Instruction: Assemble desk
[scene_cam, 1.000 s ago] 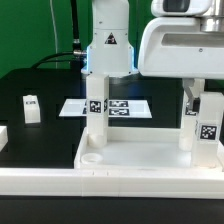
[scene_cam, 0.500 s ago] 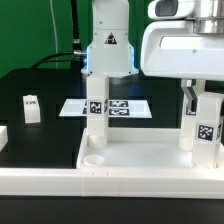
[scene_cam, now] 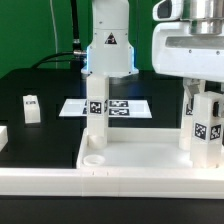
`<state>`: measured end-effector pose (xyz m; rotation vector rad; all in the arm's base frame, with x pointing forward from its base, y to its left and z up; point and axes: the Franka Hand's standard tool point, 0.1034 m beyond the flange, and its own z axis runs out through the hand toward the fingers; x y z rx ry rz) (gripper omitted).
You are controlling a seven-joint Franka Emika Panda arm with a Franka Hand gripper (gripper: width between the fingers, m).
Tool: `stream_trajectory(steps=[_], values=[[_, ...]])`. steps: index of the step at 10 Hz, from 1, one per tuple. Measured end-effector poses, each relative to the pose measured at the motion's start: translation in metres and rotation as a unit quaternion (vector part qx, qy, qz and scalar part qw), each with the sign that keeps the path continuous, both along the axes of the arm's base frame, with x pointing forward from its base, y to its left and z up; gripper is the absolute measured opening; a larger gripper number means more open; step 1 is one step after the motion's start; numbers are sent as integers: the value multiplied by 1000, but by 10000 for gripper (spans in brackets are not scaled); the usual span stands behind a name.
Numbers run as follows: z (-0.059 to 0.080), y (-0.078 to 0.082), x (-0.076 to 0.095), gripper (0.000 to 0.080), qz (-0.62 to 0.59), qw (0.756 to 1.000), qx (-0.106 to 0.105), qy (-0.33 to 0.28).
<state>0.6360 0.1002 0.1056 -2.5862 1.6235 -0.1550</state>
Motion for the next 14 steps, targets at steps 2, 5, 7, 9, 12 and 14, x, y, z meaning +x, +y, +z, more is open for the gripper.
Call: stream_trajectory(steps=[2,5,7,9,12,14], values=[[0,0,0,295,4,1000,-1,0],[0,6,-2,638,58,998,-9,3],[0,9,1,647,203,979,-35,-8],[0,11,1,649,257,965,-43,-9],[0,9,1,649,362,930,-58,-9],[-2,10,1,649,438,896,-72,-7]])
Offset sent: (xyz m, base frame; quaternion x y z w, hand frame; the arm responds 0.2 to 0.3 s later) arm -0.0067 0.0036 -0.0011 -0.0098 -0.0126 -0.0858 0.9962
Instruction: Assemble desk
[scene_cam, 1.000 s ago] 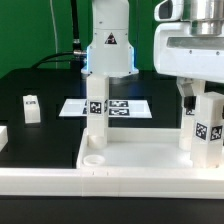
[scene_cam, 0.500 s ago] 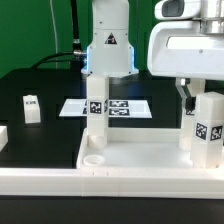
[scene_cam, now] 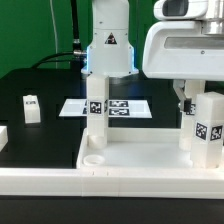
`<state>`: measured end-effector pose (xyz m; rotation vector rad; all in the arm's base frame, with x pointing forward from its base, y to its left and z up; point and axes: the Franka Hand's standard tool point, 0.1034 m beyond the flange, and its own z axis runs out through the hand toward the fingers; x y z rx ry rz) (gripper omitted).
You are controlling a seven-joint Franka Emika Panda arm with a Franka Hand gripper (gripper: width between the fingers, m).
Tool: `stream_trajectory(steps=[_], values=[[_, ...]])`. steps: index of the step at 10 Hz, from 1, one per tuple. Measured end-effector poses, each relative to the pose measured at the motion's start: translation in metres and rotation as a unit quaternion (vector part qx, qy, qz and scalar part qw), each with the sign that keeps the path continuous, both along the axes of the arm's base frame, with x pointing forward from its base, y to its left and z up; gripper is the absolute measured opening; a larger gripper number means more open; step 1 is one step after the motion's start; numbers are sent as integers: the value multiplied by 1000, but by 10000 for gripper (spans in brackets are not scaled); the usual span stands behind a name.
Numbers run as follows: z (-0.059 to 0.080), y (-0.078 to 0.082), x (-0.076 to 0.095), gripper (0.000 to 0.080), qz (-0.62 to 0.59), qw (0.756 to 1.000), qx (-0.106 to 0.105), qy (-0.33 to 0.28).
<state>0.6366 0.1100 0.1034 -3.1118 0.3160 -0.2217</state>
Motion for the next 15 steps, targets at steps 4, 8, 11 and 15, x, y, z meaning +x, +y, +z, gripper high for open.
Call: stream_trajectory(steps=[4,8,11,15], values=[[1,7,1,649,160,987,-32,-4],[1,0,2,649,280,958,-57,-2],[1,-3,3,445,276,960,-56,-2],[1,-3,3,294,237,970,-49,-3]])
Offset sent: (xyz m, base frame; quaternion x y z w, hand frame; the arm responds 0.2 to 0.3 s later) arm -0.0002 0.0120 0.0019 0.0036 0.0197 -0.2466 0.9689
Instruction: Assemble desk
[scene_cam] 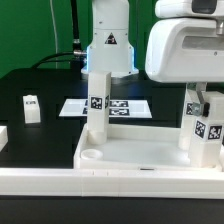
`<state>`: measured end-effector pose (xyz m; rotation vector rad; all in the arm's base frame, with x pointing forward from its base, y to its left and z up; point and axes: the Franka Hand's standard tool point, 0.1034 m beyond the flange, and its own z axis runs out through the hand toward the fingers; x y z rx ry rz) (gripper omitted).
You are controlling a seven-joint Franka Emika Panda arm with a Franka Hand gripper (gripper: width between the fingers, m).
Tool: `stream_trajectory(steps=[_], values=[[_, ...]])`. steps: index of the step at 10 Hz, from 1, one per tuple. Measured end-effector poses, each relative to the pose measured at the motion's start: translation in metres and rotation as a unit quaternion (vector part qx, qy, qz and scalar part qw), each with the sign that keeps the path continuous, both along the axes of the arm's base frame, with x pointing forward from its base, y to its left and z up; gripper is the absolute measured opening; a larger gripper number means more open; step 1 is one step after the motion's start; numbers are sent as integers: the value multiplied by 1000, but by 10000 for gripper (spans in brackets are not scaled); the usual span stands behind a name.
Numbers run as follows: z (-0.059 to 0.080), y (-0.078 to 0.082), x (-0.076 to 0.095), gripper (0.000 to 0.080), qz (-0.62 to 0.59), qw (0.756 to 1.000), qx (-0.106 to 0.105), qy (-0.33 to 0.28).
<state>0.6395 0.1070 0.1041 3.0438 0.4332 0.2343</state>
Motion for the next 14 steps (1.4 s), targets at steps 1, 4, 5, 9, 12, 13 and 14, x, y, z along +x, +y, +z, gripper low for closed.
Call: stream_trajectory(steps=[1,4,5,9,12,13,14], values=[[0,-2,0,294,-45,999,7,-1],[-1,-8,-1,294,-210,977,45,2],[-1,-10,-1,294,-254,966,57,3],[-1,-29,-2,298,-392,918,61,2],[-1,-35,-3,361,-420,905,61,1],[0,-34,-3,562,-419,906,62,1],[7,-31,-4,562,-407,912,62,4]])
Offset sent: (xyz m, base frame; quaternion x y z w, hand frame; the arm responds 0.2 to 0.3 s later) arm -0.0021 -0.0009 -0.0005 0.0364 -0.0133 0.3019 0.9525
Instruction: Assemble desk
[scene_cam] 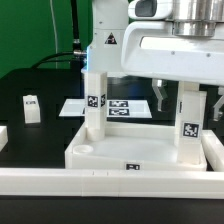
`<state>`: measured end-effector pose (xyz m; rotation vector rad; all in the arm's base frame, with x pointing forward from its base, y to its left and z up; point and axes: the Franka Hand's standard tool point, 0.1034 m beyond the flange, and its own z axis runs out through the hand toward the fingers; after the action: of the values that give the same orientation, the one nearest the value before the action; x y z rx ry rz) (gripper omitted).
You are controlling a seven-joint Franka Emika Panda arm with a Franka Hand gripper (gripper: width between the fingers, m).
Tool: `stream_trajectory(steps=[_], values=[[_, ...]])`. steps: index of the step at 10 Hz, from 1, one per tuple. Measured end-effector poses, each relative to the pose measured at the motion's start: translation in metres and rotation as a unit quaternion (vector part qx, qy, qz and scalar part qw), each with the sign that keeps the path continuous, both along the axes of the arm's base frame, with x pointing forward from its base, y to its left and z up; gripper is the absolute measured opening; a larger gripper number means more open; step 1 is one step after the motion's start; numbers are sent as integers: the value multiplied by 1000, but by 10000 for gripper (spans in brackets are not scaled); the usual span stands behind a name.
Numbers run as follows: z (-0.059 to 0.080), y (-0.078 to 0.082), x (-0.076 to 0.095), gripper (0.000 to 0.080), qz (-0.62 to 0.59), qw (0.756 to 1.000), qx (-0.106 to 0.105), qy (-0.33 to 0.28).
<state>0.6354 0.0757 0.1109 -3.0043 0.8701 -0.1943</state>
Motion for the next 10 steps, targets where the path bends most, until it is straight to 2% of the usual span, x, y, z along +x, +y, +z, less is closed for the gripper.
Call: stream_trajectory(steps=[1,2,4,5,7,10], values=[[13,-1,-5,630,14,1000,4,-3],[27,-11,-13,630,36,999,7,1],[45,-62,-16,648,77,997,4,-7],[46,-80,-15,648,72,997,1,-8],[44,-72,-16,648,74,997,2,-7],[43,-73,-16,648,73,997,2,-7]])
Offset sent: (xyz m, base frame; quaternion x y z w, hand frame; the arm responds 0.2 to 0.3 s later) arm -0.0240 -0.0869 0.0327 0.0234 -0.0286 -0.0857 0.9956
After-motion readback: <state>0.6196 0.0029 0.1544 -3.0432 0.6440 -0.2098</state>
